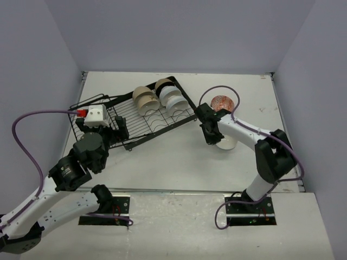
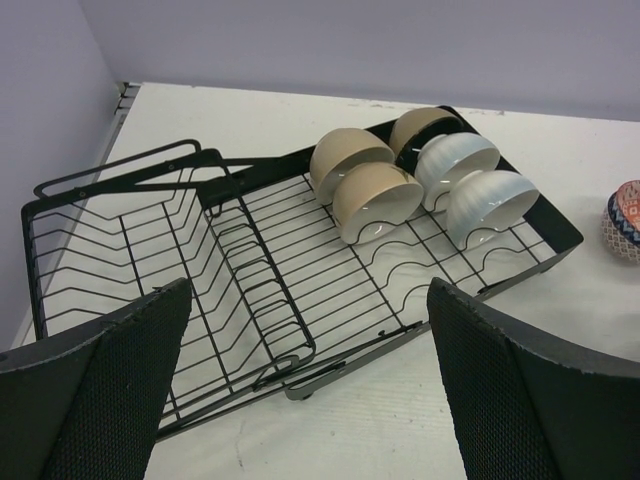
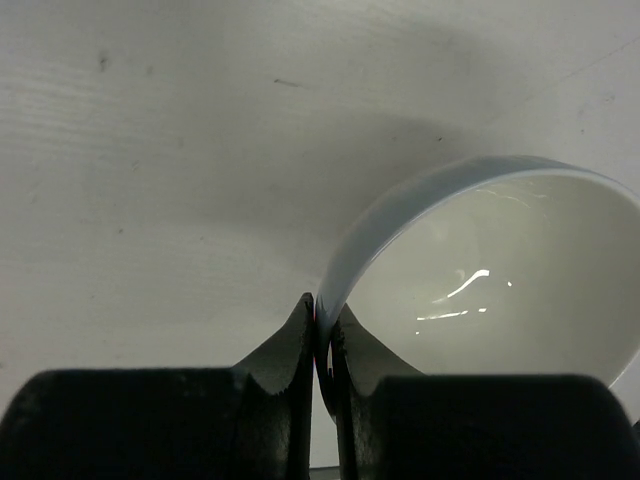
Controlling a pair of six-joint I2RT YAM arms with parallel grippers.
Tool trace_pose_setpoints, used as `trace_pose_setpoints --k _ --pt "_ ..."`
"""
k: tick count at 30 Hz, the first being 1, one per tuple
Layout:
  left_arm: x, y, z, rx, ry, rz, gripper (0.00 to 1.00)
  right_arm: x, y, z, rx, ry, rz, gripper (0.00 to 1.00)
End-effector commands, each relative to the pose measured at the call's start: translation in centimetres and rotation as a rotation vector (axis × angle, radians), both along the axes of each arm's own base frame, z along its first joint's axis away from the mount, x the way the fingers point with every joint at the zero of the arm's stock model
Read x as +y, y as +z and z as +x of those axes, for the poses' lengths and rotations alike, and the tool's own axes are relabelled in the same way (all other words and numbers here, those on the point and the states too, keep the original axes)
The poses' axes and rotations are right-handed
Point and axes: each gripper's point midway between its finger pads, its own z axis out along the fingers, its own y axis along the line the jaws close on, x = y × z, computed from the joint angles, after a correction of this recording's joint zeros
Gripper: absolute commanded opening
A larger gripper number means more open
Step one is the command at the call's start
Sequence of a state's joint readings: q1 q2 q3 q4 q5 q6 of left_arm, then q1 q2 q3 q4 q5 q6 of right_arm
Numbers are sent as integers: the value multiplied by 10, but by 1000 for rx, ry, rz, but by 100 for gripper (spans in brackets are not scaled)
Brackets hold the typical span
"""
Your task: Unload the bowls from the dish rack
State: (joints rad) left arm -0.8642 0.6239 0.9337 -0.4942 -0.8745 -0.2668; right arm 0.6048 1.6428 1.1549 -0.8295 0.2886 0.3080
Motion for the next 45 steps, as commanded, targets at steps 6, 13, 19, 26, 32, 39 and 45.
trace_pose_setpoints --k 6,13,19,26,32,39,45 --pt "4 9 -1 -25 9 -20 100 -2 -4 61 -86 -57 -30 5" --pt "-1 6 1 -14 -3 -11 100 2 0 60 -100 -91 11 33" --pt "-8 0 4 6 -23 9 100 -1 33 53 -157 -117 49 52" --pt "-35 -23 19 102 -75 104 100 17 135 45 -443 -132 337 71" --pt "-39 -42 30 264 3 247 100 80 195 51 -628 -183 1002 96" --pt "-26 -66 25 265 8 331 100 118 193 102 -566 -442 1393 87" --pt "-14 -51 23 181 55 262 100 142 161 149 -484 -610 1475 80"
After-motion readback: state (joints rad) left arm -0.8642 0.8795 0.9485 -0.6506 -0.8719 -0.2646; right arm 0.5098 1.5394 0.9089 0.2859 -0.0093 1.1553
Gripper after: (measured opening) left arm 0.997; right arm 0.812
